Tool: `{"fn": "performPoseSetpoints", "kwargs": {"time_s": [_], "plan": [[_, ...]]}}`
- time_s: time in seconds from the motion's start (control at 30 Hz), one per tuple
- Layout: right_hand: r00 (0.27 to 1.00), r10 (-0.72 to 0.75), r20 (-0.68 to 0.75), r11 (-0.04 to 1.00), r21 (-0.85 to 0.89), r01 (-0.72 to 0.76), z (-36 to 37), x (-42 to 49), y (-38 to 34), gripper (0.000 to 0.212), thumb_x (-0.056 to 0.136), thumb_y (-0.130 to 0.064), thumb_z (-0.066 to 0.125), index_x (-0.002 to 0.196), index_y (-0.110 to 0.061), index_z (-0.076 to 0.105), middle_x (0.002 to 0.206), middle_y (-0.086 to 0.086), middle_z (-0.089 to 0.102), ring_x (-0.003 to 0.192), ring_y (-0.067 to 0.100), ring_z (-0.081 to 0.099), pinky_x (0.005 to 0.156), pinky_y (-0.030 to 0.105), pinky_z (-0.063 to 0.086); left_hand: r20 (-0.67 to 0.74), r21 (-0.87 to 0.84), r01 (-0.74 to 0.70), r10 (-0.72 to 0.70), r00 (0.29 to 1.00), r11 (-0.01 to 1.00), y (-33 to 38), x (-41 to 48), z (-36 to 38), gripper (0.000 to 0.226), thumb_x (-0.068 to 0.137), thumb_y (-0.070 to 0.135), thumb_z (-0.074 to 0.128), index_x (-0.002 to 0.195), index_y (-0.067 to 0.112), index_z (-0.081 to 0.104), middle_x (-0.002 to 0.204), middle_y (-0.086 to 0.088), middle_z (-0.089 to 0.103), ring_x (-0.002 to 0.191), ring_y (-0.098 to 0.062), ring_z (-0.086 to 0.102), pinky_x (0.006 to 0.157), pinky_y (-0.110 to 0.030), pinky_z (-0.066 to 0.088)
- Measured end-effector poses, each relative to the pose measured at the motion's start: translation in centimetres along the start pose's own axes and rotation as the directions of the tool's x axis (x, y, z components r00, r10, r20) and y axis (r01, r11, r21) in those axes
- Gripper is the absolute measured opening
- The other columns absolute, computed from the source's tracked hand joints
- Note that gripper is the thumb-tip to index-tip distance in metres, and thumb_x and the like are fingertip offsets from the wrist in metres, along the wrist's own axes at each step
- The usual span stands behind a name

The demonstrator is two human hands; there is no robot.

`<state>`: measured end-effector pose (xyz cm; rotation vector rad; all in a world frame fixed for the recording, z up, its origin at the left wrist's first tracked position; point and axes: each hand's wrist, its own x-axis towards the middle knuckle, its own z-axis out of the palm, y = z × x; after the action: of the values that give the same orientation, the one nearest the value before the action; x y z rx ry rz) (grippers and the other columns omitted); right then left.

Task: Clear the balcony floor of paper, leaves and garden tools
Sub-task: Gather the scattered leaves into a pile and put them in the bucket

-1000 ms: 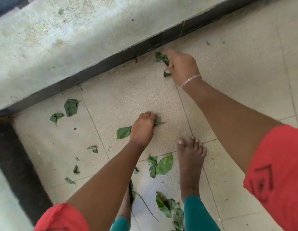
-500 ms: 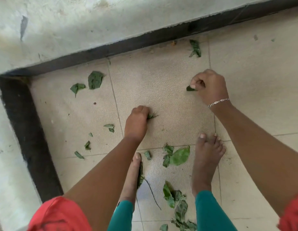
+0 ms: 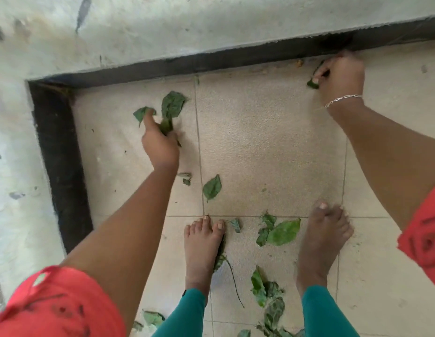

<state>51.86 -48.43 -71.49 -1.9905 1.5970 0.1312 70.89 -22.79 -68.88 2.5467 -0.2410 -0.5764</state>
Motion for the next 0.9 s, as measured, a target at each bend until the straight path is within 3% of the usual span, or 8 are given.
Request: {"fn": "performPoseSetpoints", "kwargs": {"time_s": [0.1, 0.17, 0.23, 0.4, 0.5, 0.6, 0.77, 0.9], "plan": [[0.997, -0.059, -0.058, 0.998, -0.031, 0.057, 0.1, -1.4, -1.4, 0.021, 0.088, -0.002, 0.052, 0.1, -0.007, 0.069, 0.109, 0.011, 0.067, 0.101, 0.022, 0.06, 0.087, 0.018, 0.039, -0.066, 0.081, 0.069, -0.063, 0.996, 0.994, 0.0, 3.6, -1.0, 0.061, 0.085, -0.006, 0.054, 0.141, 0.013, 0.035, 0.13, -0.008, 0.042, 0.102, -0.012, 0.048, 0.097, -0.019, 0.038], [0.983, -0.183, -0.019, 0.983, 0.018, 0.183, 0.6, -3.3, -4.3, 0.017, 0.087, -0.005, 0.057, 0.1, -0.005, 0.068, 0.109, 0.011, 0.066, 0.102, 0.022, 0.059, 0.084, 0.016, 0.037, -0.036, 0.117, 0.096, -0.093, 0.995, 0.989, -0.2, 5.3, -1.5, 0.06, 0.084, -0.004, 0.059, 0.137, 0.013, 0.038, 0.134, -0.009, 0.035, 0.096, -0.011, 0.044, 0.092, -0.014, 0.035], [0.936, -0.344, 0.077, 0.939, 0.056, 0.34, 2.1, -5.4, -8.2, 0.015, 0.087, -0.007, 0.06, 0.1, -0.005, 0.067, 0.107, 0.009, 0.065, 0.102, 0.019, 0.058, 0.08, 0.01, 0.033, 0.006, 0.144, 0.108, -0.11, 0.994, 0.984, -0.5, 6.2, -1.8, 0.051, 0.082, 0.0, 0.065, 0.128, 0.01, 0.045, 0.13, -0.009, 0.043, 0.097, -0.014, 0.048, 0.088, -0.017, 0.039], [0.765, -0.588, 0.263, 0.809, 0.221, 0.545, 7.7, -8.3, -16.9, 0.027, 0.087, -0.001, 0.049, 0.109, -0.013, 0.06, 0.091, 0.006, 0.058, 0.081, 0.017, 0.057, 0.076, 0.027, 0.049, 0.096, 0.155, 0.076, -0.092, 0.991, 0.985, -1.4, 6.5, -2.5, 0.017, 0.08, 0.008, 0.07, 0.095, 0.007, 0.062, 0.089, -0.001, 0.057, 0.082, -0.013, 0.05, 0.067, -0.017, 0.038], [0.678, -0.596, 0.43, 0.768, 0.057, 0.638, 10.2, -8.2, -19.0, 0.04, 0.092, -0.007, 0.039, 0.13, -0.019, 0.047, 0.097, 0.009, 0.053, 0.085, 0.021, 0.054, 0.076, 0.03, 0.042, 0.069, 0.037, 0.082, -0.085, 0.994, 0.996, -2.2, 5.8, -3.2, 0.017, 0.078, 0.006, 0.071, 0.081, 0.009, 0.054, 0.074, 0.004, 0.052, 0.077, -0.013, 0.048, 0.055, -0.014, 0.038], [0.673, -0.585, 0.452, 0.691, -0.158, 0.706, 11.1, -8.2, -19.0, 0.025, 0.09, 0.0, 0.048, 0.113, -0.002, 0.057, 0.108, 0.018, 0.059, 0.096, 0.032, 0.058, 0.079, 0.034, 0.045, 0.036, -0.039, 0.087, -0.086, 0.996, 0.995, -3.3, 3.4, -4.5, 0.026, 0.079, 0.003, 0.071, 0.097, 0.007, 0.054, 0.086, 0.004, 0.049, 0.083, -0.011, 0.046, 0.055, -0.001, 0.037], [0.685, -0.561, 0.465, 0.767, -0.02, 0.642, 8.7, -11.0, -15.1, 0.014, 0.088, -0.003, 0.053, 0.097, -0.003, 0.064, 0.101, 0.009, 0.054, 0.084, 0.016, 0.052, 0.073, 0.019, 0.039, 0.329, 0.208, -0.359, 0.281, 0.902, 0.91, -7.9, -1.8, -5.3, 0.019, 0.078, -0.007, 0.064, 0.096, -0.004, 0.059, 0.109, -0.01, 0.056, 0.083, -0.022, 0.057, 0.067, -0.034, 0.051], [0.451, -0.536, 0.714, 0.672, 0.037, 0.74, 8.2, -16.7, -10.7, 0.026, 0.09, 0.0, 0.047, 0.113, -0.007, 0.056, 0.116, 0.005, 0.047, 0.086, 0.012, 0.053, 0.072, 0.02, 0.045, 0.59, 0.3, -0.643, 0.392, 0.706, 0.705, -8.3, -5.3, -5.4, 0.034, 0.095, 0.002, 0.043, 0.128, -0.002, 0.048, 0.139, -0.009, 0.042, 0.109, -0.025, 0.05, 0.071, -0.034, 0.051]]}}
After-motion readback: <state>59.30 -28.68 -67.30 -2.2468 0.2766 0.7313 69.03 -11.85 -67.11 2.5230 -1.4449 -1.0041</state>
